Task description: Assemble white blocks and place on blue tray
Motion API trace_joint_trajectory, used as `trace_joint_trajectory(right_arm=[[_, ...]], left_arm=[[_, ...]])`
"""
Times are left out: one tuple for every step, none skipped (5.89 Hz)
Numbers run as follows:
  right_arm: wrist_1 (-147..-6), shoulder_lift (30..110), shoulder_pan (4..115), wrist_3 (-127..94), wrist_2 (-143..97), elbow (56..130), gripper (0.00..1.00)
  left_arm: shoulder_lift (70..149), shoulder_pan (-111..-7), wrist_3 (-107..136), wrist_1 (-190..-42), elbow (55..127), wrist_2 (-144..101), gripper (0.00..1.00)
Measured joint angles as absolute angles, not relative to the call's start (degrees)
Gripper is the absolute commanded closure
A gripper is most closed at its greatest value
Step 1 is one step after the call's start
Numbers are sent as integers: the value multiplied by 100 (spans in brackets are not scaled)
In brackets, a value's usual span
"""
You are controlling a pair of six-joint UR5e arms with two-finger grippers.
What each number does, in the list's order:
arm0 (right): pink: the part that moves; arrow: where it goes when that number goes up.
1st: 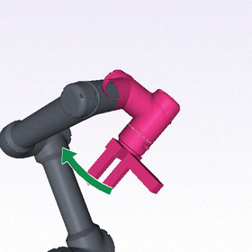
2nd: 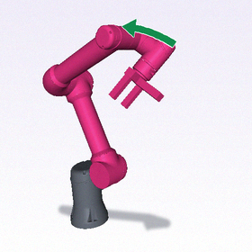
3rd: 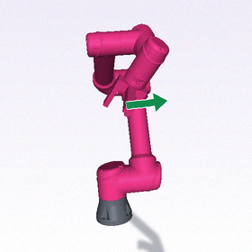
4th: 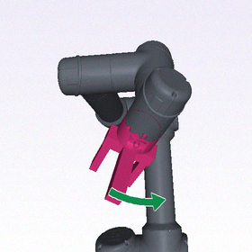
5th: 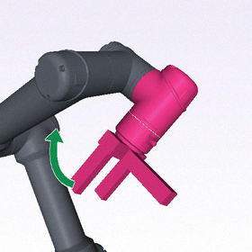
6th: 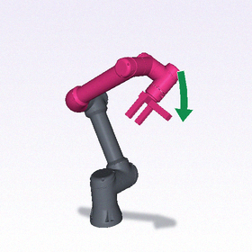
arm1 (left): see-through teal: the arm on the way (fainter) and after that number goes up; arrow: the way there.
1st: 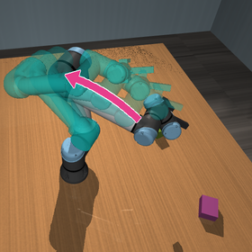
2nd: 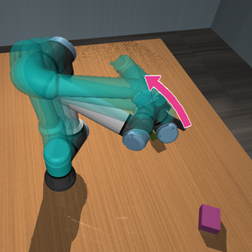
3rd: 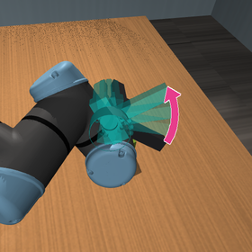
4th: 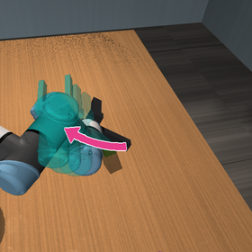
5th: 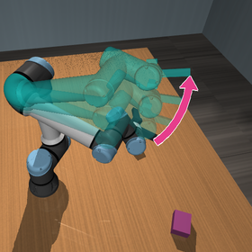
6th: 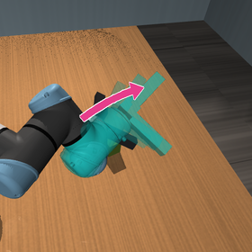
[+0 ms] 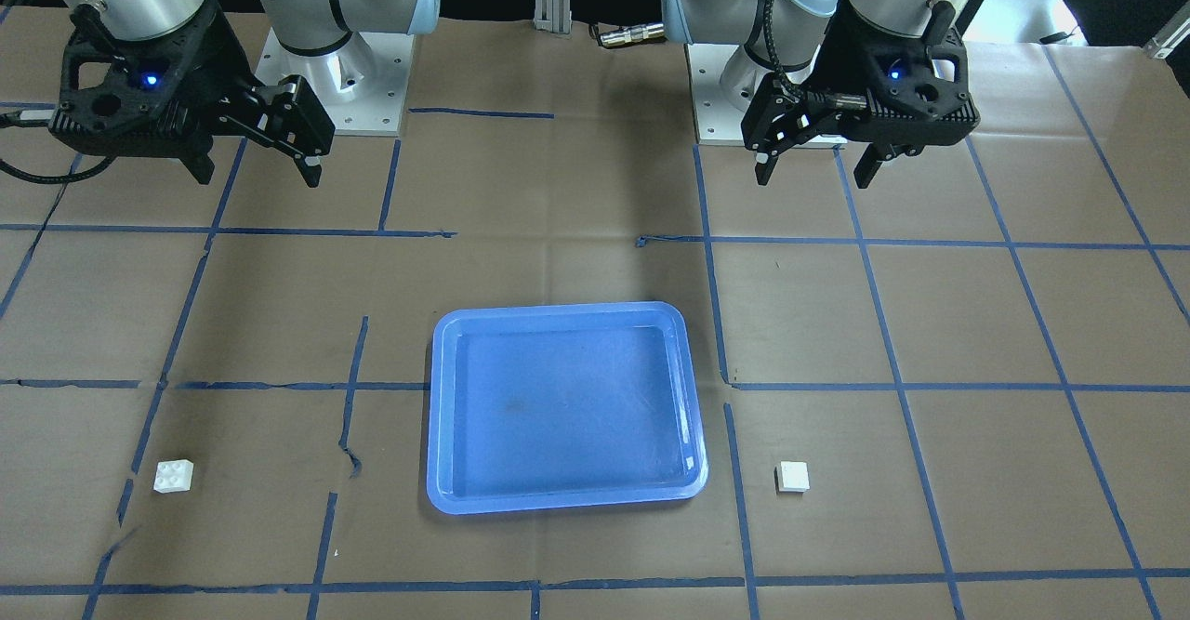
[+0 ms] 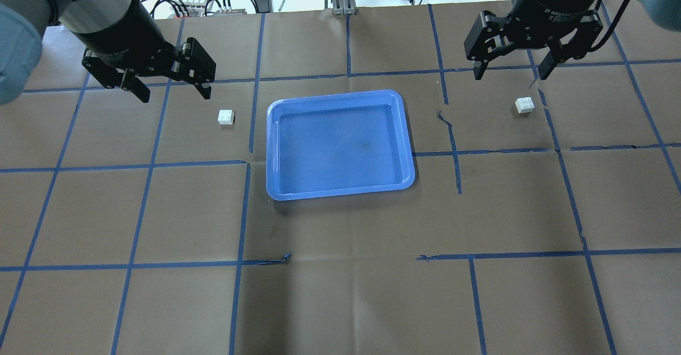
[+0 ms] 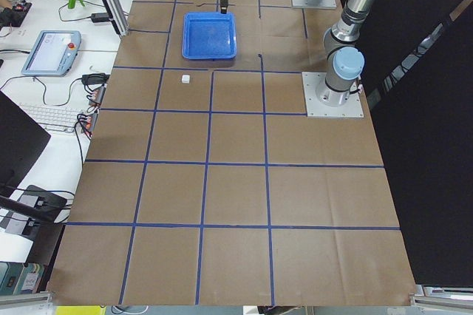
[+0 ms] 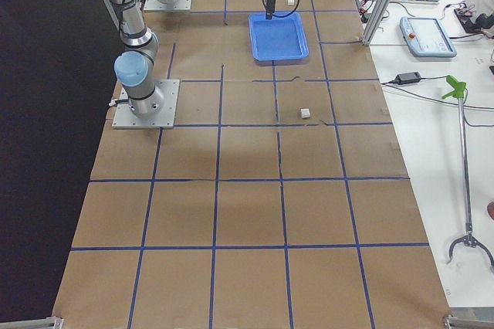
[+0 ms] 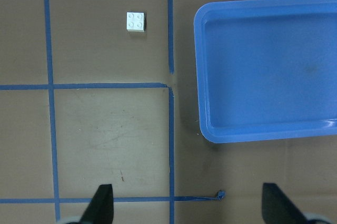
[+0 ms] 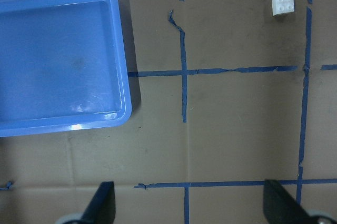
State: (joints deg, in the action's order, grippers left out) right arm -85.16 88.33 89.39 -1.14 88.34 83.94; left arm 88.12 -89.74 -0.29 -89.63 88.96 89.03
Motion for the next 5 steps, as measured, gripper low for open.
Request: trace_joint_trajectory(right_arm=[[-8517,8833,8939,-114,8835,8397,0],[-8516,8833,8938,-117,8837,8400,0],[-8517,8833,8939,-119,8834,8401,0],[-8517,8836,8939,-116,8833,8406,0],[-8516,8839,8938,-115,8836,8413,0]], left_arm=[[8802,-8974,-30,-8981,8890,8903,1],[8794,-8974,-33,-9000,8889,8903,1],[8783,-8974,-32,-9009,8899,8903,1],[8768,-8974,-33,-9015,8918,8903,1],[8752,-8974,-40,-9017,8941,8903,1]])
